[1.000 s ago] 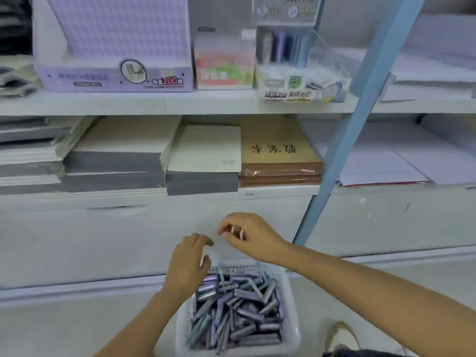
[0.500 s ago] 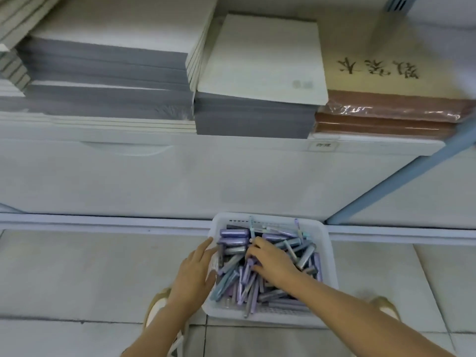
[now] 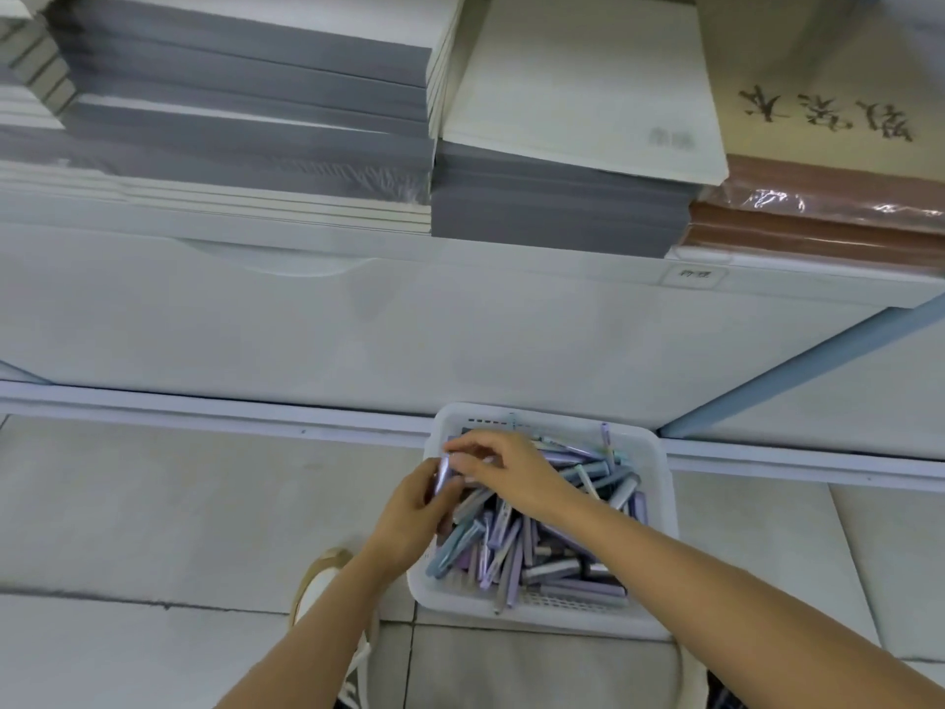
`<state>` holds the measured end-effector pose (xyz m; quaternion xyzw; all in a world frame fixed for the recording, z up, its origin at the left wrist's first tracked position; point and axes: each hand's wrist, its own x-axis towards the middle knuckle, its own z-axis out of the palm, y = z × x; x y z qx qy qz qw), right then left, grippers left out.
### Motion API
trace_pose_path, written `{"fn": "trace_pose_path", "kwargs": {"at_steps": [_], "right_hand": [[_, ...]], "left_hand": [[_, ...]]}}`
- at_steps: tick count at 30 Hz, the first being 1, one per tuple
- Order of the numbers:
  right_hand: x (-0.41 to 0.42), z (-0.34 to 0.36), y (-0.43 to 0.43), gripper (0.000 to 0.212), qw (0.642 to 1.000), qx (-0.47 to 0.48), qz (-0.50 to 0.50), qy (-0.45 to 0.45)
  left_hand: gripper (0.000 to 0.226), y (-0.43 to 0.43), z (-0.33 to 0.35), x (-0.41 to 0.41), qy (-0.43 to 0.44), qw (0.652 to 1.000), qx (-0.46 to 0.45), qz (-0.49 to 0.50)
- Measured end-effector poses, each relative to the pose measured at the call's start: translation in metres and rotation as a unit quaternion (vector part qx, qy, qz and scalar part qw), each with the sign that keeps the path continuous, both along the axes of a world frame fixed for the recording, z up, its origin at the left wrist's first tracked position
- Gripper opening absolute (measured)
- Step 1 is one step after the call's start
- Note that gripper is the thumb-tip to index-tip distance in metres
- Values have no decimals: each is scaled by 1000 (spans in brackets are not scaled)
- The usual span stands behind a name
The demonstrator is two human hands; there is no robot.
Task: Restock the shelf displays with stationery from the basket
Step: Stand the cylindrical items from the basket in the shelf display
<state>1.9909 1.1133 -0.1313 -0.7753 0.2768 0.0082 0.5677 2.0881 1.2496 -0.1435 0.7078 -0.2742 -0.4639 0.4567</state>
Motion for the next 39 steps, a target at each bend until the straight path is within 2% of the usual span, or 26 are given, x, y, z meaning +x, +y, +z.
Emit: {"fn": "trace_pose_path", "kwargs": {"at_steps": [3, 6, 9, 14, 19, 23, 25, 29, 32, 35, 37, 39], "right_hand": [[-6, -13, -10, 38, 988, -149, -3, 50], [-11, -29, -11, 62, 938, -288, 114, 158], [-7, -43, -4, 71, 905, -348, 159, 185], [5, -48, 4, 64, 865, -409, 177, 231], [8, -48, 6, 53, 880, -360, 190, 245], [3, -37, -11, 35, 937, -225, 143, 226], [-3, -31, -14, 34, 956, -167, 115, 213], [-13, -11, -11, 44, 989, -61, 30, 128], [-15, 2, -5, 47, 994, -49, 21, 93], [-13, 12, 9, 55, 997, -11, 26, 77], [-12, 16, 15, 58, 998, 17, 25, 62], [-16, 22, 17, 53, 998, 26, 25, 42]], "left_hand": [[14, 8, -6, 11, -18, 997, 26, 72], [14, 16, -14, 17, -10, 993, 59, 101], [14, 18, -20, 14, 3, 994, 74, 85], [15, 16, -26, 13, -15, 993, 86, 80], [13, 16, -29, 12, -20, 993, 89, 77], [15, 15, -26, 12, -10, 993, 90, 77], [17, 13, -21, 10, -16, 992, 93, 88], [25, 1, -7, 5, -19, 989, 82, 118], [30, -12, 8, -4, 107, 981, 55, 149], [34, -25, 21, -19, 242, 953, 12, 183], [29, -30, 26, -26, 281, 936, -13, 213], [25, -35, 31, -31, 278, 928, -17, 248]]}}
